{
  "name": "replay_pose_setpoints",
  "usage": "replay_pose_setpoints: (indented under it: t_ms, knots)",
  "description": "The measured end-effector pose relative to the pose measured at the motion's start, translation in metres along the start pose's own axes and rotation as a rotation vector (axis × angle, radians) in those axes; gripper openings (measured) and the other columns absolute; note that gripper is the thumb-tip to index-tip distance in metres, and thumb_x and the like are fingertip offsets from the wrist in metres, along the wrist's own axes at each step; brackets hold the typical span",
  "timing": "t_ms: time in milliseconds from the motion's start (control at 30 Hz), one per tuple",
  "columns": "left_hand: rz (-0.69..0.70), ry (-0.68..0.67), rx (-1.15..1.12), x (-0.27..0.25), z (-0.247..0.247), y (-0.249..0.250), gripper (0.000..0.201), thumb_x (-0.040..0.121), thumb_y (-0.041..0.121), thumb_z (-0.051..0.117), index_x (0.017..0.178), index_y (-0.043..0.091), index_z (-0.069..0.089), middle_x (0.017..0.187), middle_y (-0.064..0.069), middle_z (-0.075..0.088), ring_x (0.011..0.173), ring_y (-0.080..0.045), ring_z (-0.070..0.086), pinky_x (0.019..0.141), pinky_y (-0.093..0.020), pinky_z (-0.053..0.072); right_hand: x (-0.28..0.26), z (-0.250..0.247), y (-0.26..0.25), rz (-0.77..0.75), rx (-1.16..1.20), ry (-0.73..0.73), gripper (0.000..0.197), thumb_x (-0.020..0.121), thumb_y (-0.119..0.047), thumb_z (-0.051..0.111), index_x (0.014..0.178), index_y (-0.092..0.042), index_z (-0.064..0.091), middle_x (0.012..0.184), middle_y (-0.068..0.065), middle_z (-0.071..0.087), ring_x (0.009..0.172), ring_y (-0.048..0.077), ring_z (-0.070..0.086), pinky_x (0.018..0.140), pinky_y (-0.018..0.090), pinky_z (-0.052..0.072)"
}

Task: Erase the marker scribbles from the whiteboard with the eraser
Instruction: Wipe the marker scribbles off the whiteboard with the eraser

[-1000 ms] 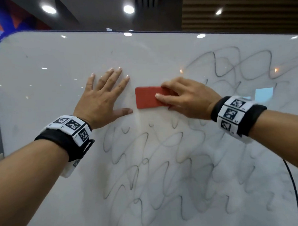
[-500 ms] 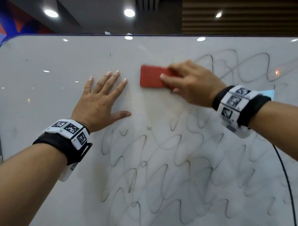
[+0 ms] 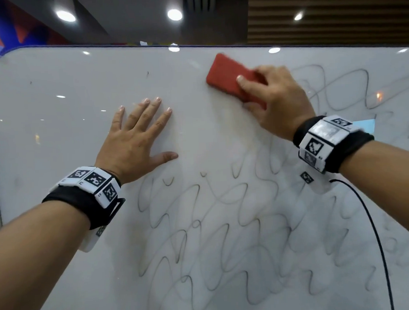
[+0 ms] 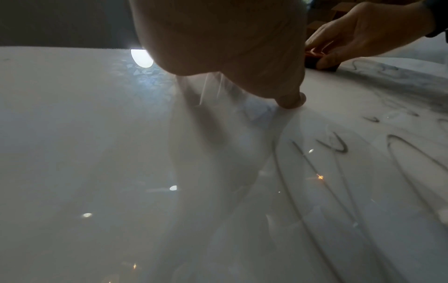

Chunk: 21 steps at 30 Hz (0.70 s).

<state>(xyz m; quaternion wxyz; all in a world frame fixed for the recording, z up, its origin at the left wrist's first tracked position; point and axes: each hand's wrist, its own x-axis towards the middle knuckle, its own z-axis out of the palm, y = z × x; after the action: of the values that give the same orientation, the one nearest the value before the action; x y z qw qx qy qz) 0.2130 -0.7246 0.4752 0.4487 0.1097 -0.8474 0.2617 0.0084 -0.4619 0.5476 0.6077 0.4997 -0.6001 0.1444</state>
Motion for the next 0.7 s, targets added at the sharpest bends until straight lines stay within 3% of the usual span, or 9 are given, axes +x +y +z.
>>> replay_pose_setpoints:
  t_ms: [67, 133, 300, 367, 500, 567, 633, 700]
  knots:
    - [-0.007, 0.007, -0.009, -0.001, 0.001, 0.001, 0.092, 0.084, 0.08, 0.024, 0.159, 0.029, 0.01, 0.166, 0.001, 0.006, 0.153, -0.02, 0.005, 0.121, -0.056, 0.011, -0.006, 0.001, -0.008, 0.127, 0.009, 0.029, 0.051, 0.087, -0.024, 0.07, 0.137, -0.016, 0.058, 0.129, 0.02, 0.055, 0.108, 0.04, 0.051, 0.084, 0.046, 0.052]
    - [-0.012, 0.008, -0.011, 0.0, 0.002, 0.001, 0.091, 0.084, 0.08, 0.025, 0.158, 0.029, 0.011, 0.166, 0.001, 0.006, 0.153, -0.02, 0.005, 0.121, -0.056, 0.011, -0.024, 0.009, -0.027, 0.111, 0.005, 0.043, 0.051, 0.085, -0.022, 0.071, 0.134, -0.014, 0.06, 0.126, 0.022, 0.056, 0.103, 0.041, 0.053, 0.08, 0.045, 0.052]
    - [-0.011, 0.02, -0.007, -0.001, 0.003, 0.001, 0.088, 0.086, 0.078, 0.025, 0.158, 0.029, 0.012, 0.166, 0.001, 0.007, 0.153, -0.02, 0.006, 0.121, -0.056, 0.012, -0.06, 0.021, -0.046, -0.268, -0.018, -0.09, 0.05, 0.079, -0.016, 0.078, 0.126, -0.01, 0.065, 0.118, 0.024, 0.061, 0.091, 0.04, 0.059, 0.076, 0.045, 0.055]
    - [-0.007, 0.024, -0.007, -0.002, 0.003, 0.0, 0.086, 0.087, 0.076, 0.024, 0.158, 0.029, 0.012, 0.166, 0.001, 0.007, 0.152, -0.02, 0.006, 0.121, -0.057, 0.012, -0.046, 0.013, -0.032, -0.3, -0.046, -0.096, 0.048, 0.08, -0.017, 0.076, 0.127, -0.011, 0.065, 0.118, 0.024, 0.061, 0.092, 0.04, 0.059, 0.076, 0.046, 0.054]
    - [0.0, 0.019, -0.002, -0.005, 0.001, -0.003, 0.083, 0.089, 0.073, 0.024, 0.159, 0.029, 0.013, 0.166, 0.001, 0.007, 0.152, -0.02, 0.007, 0.121, -0.056, 0.013, -0.012, -0.003, -0.01, 0.059, 0.004, -0.01, 0.052, 0.084, -0.022, 0.074, 0.134, -0.016, 0.06, 0.125, 0.022, 0.057, 0.105, 0.042, 0.053, 0.079, 0.048, 0.053]
    - [0.005, 0.019, 0.007, -0.009, 0.001, -0.005, 0.079, 0.091, 0.07, 0.025, 0.158, 0.029, 0.014, 0.166, 0.0, 0.01, 0.152, -0.021, 0.01, 0.12, -0.057, 0.015, -0.018, 0.001, -0.025, 0.121, -0.01, 0.004, 0.053, 0.084, -0.024, 0.074, 0.134, -0.015, 0.059, 0.125, 0.021, 0.057, 0.105, 0.041, 0.053, 0.077, 0.047, 0.054]
    - [0.006, 0.028, 0.018, -0.015, 0.001, -0.01, 0.074, 0.093, 0.065, 0.026, 0.158, 0.029, 0.018, 0.166, -0.001, 0.013, 0.151, -0.022, 0.014, 0.118, -0.059, 0.018, -0.039, 0.014, -0.052, 0.042, 0.018, 0.007, 0.052, 0.08, -0.021, 0.077, 0.129, -0.013, 0.063, 0.119, 0.022, 0.059, 0.096, 0.04, 0.056, 0.073, 0.044, 0.052]
    - [0.006, 0.037, 0.034, -0.022, 0.002, -0.016, 0.07, 0.095, 0.06, 0.029, 0.157, 0.028, 0.021, 0.165, -0.002, 0.016, 0.15, -0.023, 0.017, 0.116, -0.06, 0.02, -0.068, 0.028, -0.081, -0.15, 0.057, -0.042, 0.044, 0.081, -0.018, 0.071, 0.124, -0.011, 0.066, 0.113, 0.023, 0.061, 0.088, 0.037, 0.057, 0.071, 0.043, 0.05]
